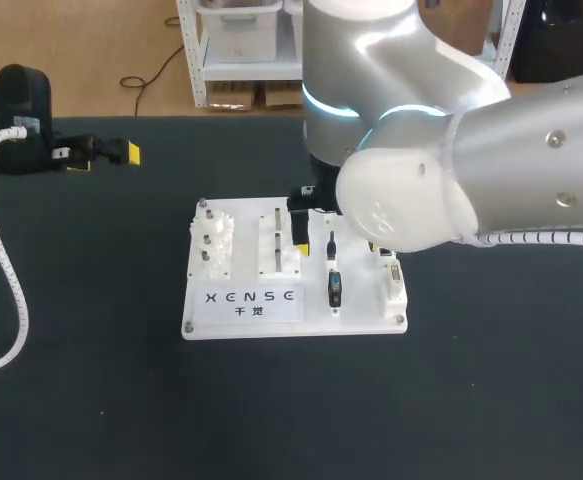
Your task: Insert the USB connector, Ethernet cable, and multi-pin plug into their matching sockets one by one.
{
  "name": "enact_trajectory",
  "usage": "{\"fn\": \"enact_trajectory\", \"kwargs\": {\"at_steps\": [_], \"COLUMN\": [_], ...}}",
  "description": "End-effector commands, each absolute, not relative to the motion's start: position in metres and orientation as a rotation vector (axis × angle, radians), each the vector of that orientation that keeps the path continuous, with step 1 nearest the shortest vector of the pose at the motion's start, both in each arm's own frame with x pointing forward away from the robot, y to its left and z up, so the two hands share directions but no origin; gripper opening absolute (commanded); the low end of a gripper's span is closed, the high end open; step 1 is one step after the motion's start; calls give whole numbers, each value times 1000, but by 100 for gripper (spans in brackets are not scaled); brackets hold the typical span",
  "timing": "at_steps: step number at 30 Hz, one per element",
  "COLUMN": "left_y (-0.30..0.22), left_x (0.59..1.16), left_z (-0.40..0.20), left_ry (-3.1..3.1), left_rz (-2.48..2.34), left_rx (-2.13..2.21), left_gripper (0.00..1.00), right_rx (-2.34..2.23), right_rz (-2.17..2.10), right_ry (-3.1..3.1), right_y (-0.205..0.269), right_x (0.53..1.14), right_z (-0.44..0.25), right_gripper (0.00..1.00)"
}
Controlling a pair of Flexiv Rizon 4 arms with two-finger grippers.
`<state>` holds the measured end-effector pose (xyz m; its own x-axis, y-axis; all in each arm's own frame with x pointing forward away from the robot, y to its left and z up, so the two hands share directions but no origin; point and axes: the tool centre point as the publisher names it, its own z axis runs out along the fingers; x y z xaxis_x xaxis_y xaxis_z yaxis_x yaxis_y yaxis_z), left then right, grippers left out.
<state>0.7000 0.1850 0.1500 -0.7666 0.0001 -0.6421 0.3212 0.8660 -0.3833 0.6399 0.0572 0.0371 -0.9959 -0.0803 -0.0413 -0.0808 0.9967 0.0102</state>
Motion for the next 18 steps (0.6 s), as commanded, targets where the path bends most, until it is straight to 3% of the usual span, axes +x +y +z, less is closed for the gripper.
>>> {"fn": "enact_trajectory", "kwargs": {"at_steps": [1, 18], "left_y": [185, 185], "left_x": [700, 700], "left_z": [150, 150], "left_ry": [2374, 2374], "left_rz": [-636, -636], "left_rx": [231, 231], "left_gripper": [100, 100], "right_rx": [-123, 32], "right_rz": [21, -86], "right_ry": [3094, 3203], "right_y": [56, 60], "right_x": [638, 645], "right_z": [37, 22], "right_gripper": [100, 100]}}
